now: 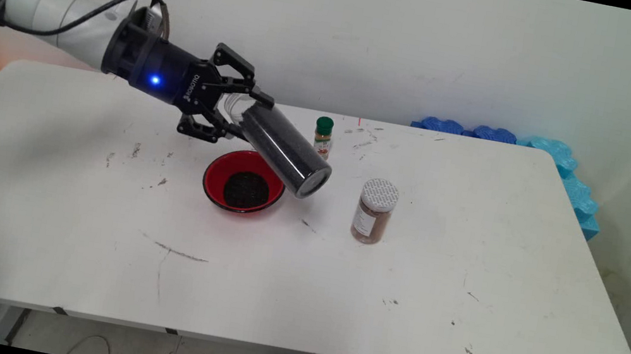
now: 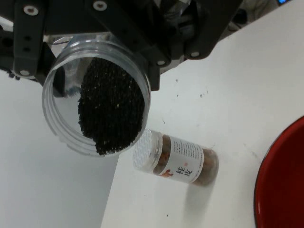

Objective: Pour the black seasoning powder in the red bowl, then place the picked object on the table

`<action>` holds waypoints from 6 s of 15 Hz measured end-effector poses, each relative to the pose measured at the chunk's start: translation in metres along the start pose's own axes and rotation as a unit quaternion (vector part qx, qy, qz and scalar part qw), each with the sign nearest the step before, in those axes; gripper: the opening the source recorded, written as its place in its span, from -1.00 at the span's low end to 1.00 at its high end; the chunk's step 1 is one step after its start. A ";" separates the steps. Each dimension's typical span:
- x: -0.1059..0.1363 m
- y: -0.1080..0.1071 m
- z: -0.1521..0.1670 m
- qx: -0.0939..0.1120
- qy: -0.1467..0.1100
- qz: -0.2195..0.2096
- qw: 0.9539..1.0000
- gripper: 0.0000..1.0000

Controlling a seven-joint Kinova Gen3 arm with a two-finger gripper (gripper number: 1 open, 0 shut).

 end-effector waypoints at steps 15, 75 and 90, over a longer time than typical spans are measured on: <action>-0.015 0.019 -0.021 0.027 -0.013 0.259 0.965 -1.00; -0.088 0.011 0.070 0.066 -0.010 0.760 0.647 -1.00; -0.083 -0.028 0.108 0.081 -0.025 0.755 0.650 -1.00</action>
